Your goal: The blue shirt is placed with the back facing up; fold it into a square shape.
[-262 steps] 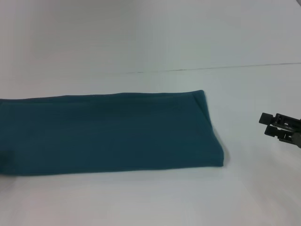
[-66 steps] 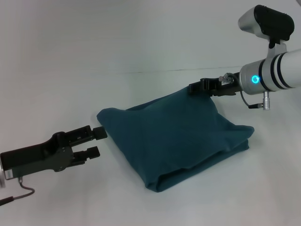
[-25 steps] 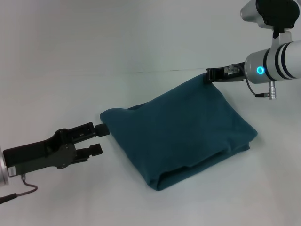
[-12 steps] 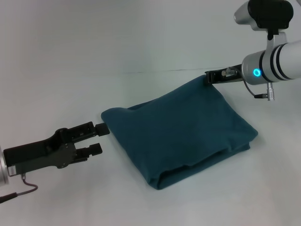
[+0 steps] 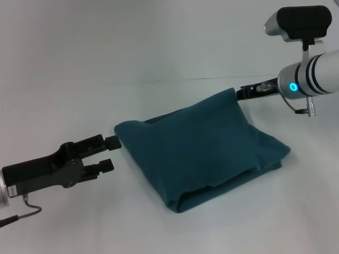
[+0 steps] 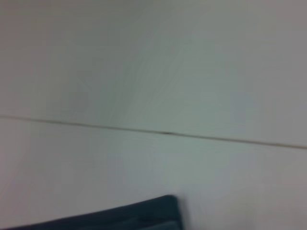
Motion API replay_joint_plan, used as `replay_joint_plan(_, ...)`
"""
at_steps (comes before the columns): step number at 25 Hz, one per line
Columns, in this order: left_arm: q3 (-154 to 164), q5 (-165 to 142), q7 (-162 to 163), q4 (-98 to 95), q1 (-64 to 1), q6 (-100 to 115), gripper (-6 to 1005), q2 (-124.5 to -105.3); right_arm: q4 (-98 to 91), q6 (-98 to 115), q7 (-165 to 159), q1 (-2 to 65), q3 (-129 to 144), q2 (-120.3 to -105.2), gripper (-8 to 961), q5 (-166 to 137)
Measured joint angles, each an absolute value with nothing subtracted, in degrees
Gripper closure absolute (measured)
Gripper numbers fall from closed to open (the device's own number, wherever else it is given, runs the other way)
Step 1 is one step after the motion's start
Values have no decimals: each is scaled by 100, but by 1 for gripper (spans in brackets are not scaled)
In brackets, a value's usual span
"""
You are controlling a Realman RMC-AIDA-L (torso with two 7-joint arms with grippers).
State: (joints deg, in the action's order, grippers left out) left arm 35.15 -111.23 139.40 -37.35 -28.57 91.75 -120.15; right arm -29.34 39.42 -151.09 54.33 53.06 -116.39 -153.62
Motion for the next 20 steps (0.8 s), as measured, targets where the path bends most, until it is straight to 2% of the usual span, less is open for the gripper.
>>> replay_joint_plan(4, 3469, -11121, 13937, -3695, -2857, 9176, 122, -12015, -3103, 3945, -15605, 5418, 5239, -11600, 765, -15564)
replay_joint_plan(7, 3433, -11118, 13934, -3687, -2857, 9174, 122, -12011, -3453, 4518, -15515, 5309, 5105, -11482, 572, -14987)
replay_joint_plan(11, 3351, -11118, 13918, -3687, -2860, 9171, 122, -12007, -3639, 5300, -15096, 5169, 4980, -11296, 573, -13817)
replay_joint_plan(13, 3285, -11117, 13905, -3687, -2857, 9166, 121, -12002, -3540, 5444, -14905, 5132, 4979, -11264, 574, -13400)
replay_joint_plan(17, 3246, -11117, 13899, -3688, -2855, 9132, 121, -12000, -3134, 5114, -14646, 5160, 4998, -11405, 580, -13137)
replay_joint_plan(20, 3243, -11117, 13898, -3687, -2856, 9099, 121, -12004, -2915, 4540, -14497, 5186, 5063, -11644, 582, -13146)
